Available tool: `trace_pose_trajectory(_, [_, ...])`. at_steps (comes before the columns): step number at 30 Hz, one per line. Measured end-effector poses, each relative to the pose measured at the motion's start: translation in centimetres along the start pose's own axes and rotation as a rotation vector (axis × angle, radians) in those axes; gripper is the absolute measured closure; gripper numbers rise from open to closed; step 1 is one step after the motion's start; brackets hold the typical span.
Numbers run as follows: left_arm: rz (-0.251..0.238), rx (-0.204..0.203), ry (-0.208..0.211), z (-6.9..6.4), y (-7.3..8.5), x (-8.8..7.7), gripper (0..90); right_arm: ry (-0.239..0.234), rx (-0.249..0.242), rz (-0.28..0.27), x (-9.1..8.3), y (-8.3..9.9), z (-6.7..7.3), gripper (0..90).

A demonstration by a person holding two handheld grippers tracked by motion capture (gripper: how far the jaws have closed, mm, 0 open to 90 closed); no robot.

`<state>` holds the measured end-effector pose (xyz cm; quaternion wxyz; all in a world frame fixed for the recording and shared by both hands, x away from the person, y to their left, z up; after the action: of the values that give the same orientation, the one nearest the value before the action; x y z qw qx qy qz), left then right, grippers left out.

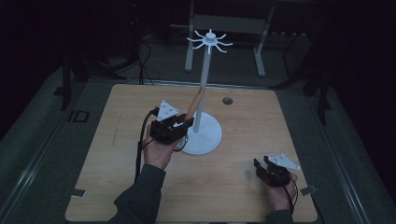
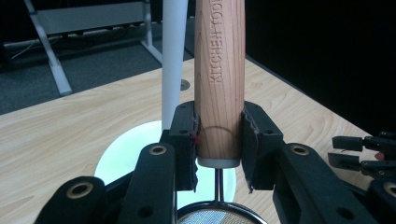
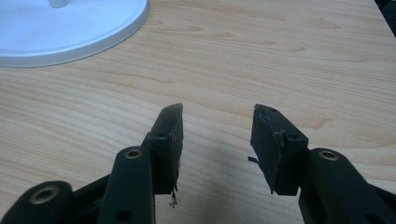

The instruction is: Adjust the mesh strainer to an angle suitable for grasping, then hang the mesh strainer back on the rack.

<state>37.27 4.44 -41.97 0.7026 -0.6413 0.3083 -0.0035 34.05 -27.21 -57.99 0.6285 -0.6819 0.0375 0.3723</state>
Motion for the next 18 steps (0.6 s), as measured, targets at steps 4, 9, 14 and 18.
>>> trace_pose_trajectory(4, [-0.015,-0.02,-0.005,0.1,-0.2,-0.1,69.1,0.001,0.001,0.001,0.0,0.0,0.0,53.6])
trace_pose_trajectory(9, [-0.037,-0.038,-0.009,0.1,-0.5,-0.3,69.1,0.004,-0.003,0.001,0.0,0.0,0.0,53.6])
trace_pose_trajectory(14, [-0.053,-0.052,-0.013,0.3,-0.8,-0.5,69.1,0.005,-0.004,0.002,0.1,0.0,0.0,53.7])
trace_pose_trajectory(18, [-0.065,-0.059,-0.017,0.3,-1.1,-0.6,69.0,0.006,-0.004,0.002,0.1,0.0,0.0,53.6])
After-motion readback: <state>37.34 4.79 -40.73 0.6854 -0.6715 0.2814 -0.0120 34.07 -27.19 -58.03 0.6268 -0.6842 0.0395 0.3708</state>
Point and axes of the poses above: each handheld gripper's, and its own axes: x roughly forward along the jaws, y roughly out of its underside, z roughly to its left, the point moved 7 cm from there along x, roughly forward along the jaws, and after that the axes turned 11 degrees about -y, right-handed, at the moved point
